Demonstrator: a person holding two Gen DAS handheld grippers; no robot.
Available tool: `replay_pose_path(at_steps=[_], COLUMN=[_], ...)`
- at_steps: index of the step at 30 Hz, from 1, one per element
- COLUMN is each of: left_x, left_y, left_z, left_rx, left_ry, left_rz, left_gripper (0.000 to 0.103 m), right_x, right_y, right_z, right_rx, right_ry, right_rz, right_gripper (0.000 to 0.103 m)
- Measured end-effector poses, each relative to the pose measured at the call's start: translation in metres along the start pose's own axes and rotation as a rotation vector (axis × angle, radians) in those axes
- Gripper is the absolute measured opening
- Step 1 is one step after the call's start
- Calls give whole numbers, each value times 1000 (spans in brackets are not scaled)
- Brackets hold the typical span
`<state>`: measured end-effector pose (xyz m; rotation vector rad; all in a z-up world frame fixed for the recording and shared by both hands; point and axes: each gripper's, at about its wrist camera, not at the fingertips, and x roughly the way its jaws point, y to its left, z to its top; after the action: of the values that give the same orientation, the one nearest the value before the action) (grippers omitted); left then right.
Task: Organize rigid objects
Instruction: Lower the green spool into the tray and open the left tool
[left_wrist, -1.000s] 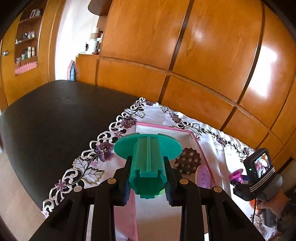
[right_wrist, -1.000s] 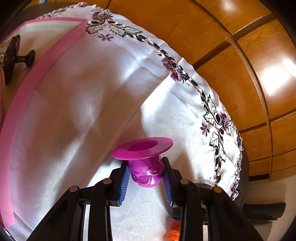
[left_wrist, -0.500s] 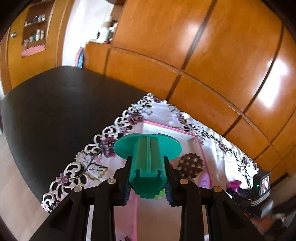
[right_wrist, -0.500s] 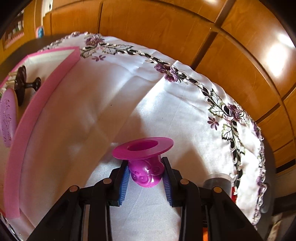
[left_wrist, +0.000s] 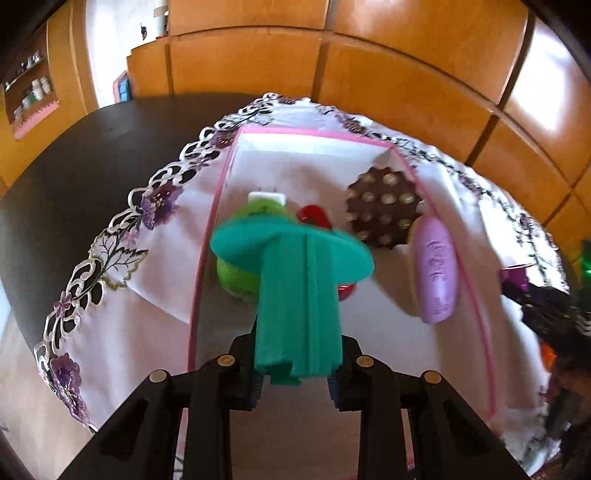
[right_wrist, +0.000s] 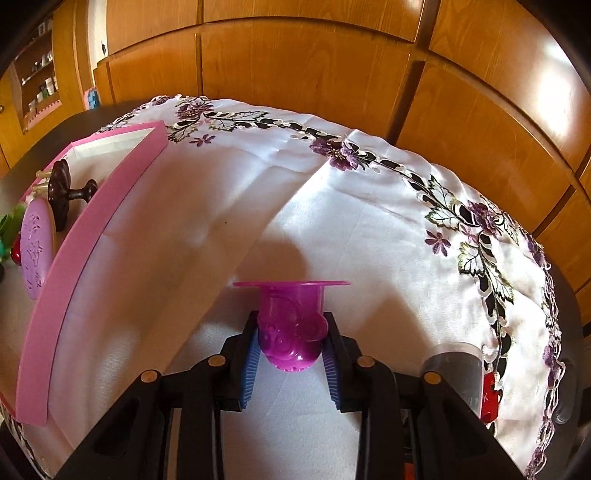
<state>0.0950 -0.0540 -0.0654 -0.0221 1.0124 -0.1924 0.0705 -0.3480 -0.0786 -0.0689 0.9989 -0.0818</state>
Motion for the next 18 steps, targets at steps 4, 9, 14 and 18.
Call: replay_pose_path(at_steps=[4,9,14,18], left_x=[9,6,-6,-18], left_y=[6,14,13,12], left_z=[7,18,19,18], left_rx=[17,-3,0,-6], left_ry=[-20,-46,-86,-111], left_rz=[51,61,63,46], left_gripper=[27,30,47,47], right_x=[0,1,0,1], right_y=[0,-1,0,0], right_z=[0,0,0,2], right_rx=[4,11,13,20], right_ry=[-11,-15,-14,-6], right_rz=[1,4,-4,-10], right_gripper=[30,30,30,30])
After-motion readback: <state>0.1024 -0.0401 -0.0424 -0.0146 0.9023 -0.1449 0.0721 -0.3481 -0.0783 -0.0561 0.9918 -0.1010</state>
